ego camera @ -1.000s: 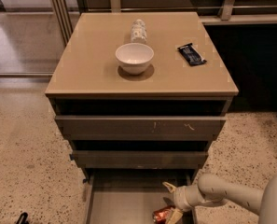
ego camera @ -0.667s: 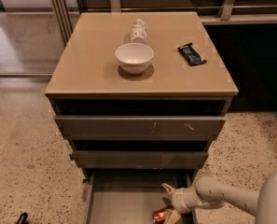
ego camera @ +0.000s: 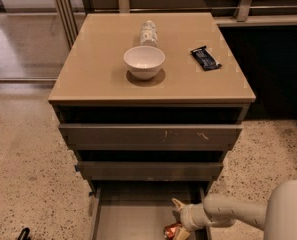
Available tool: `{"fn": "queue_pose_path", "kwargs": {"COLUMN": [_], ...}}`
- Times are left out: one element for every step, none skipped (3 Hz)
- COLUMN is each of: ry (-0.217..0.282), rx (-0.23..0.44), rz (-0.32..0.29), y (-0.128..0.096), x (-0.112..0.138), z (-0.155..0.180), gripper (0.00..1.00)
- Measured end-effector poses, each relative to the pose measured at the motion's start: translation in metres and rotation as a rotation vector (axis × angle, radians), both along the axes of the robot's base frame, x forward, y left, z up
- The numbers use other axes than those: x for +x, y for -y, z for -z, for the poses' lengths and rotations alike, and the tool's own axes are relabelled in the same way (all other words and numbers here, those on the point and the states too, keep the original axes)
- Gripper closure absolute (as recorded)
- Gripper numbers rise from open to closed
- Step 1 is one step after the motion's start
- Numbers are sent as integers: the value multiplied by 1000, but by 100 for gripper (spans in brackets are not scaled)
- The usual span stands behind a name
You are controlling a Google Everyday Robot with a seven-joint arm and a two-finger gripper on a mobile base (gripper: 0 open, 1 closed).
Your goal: Pick coke can from bottom drawer and place on counter
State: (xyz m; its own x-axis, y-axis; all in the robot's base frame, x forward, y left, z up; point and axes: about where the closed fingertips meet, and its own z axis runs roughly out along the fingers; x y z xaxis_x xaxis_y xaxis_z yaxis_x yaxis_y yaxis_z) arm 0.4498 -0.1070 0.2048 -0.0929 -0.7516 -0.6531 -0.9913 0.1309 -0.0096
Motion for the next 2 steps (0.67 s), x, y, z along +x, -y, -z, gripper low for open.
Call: {"fn": "queue_pose_path", "kwargs": {"ry": [4,-3], "rx": [-19,-37], "rz": [1,1], "y": [1,7], "x": [0,1], "z": [10,23], "gripper": [0,0]}}
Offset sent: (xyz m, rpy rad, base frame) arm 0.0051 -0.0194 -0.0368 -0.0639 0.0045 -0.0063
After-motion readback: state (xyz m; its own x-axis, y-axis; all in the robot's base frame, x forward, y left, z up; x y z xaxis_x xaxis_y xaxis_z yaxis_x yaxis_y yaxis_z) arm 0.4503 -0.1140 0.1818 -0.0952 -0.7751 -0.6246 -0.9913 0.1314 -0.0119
